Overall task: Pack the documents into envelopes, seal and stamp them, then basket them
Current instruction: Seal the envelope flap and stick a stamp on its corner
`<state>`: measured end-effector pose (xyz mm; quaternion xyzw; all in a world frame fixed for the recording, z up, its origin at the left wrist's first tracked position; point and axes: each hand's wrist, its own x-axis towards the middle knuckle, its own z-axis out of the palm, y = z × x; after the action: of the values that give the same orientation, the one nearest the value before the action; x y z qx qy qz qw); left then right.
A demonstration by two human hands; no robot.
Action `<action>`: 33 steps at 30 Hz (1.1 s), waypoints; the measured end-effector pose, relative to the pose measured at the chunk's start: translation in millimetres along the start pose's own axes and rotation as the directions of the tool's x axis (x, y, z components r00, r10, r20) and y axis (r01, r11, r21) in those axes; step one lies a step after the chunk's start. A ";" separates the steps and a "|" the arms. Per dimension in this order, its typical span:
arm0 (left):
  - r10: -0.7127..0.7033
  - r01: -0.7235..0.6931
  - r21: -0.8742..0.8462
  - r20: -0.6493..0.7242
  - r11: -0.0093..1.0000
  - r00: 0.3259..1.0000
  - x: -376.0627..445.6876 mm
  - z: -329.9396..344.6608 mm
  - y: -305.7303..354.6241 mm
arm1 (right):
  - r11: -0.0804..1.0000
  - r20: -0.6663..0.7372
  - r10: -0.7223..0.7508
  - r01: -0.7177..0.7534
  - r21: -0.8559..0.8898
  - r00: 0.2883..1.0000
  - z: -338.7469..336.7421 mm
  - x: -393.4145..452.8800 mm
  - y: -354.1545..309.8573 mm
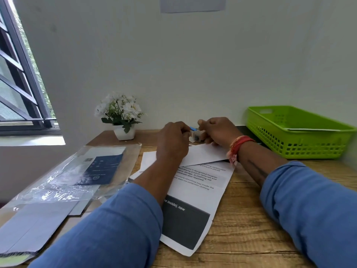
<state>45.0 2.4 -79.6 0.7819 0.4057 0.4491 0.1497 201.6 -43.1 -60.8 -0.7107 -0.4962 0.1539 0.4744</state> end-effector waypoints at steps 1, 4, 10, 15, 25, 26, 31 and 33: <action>0.026 -0.026 0.006 0.008 1.000 1.000 -1.1 0.1 2.4 | 0.992 0.094 0.051 -0.061 0.109 0.994 -0.5 -3.0 -0.3; 0.105 -0.107 0.035 0.049 0.994 0.993 -6.6 1.0 8.7 | 0.911 0.220 0.085 -0.165 0.379 0.972 -1.8 -8.6 0.2; 0.129 -0.146 0.063 0.219 0.987 0.967 -12.2 -0.5 13.6 | 0.994 0.078 0.036 -0.044 0.103 0.996 -28.6 -12.7 3.8; 0.044 -0.239 0.280 0.561 0.930 0.827 -14.3 -4.3 18.7 | 0.999 0.105 0.038 -0.037 -0.011 0.994 -44.7 -9.3 22.3; -0.019 -0.135 0.252 0.527 0.958 0.849 -10.1 -18.5 17.6 | 0.994 0.413 0.086 -0.054 -0.090 0.907 -48.0 -15.7 14.5; -0.011 -0.150 0.275 0.510 0.950 0.860 -11.3 -17.0 17.4 | 0.992 0.423 0.080 -0.032 -0.119 0.903 -47.5 -17.3 12.0; 0.053 -0.250 0.258 0.591 0.933 0.805 -14.2 -15.3 19.2 | 0.980 0.391 0.030 0.049 -0.191 0.920 -44.0 -21.6 7.3; 0.055 -0.274 0.258 0.627 0.926 0.777 -13.2 -18.0 20.8 | 0.978 0.369 0.029 0.050 -0.203 0.929 -44.5 -21.4 8.8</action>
<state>37.1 -23.2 -64.9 0.9309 0.3350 0.1090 0.0966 227.4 -85.1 -51.1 -0.7120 -0.5939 0.2297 0.2960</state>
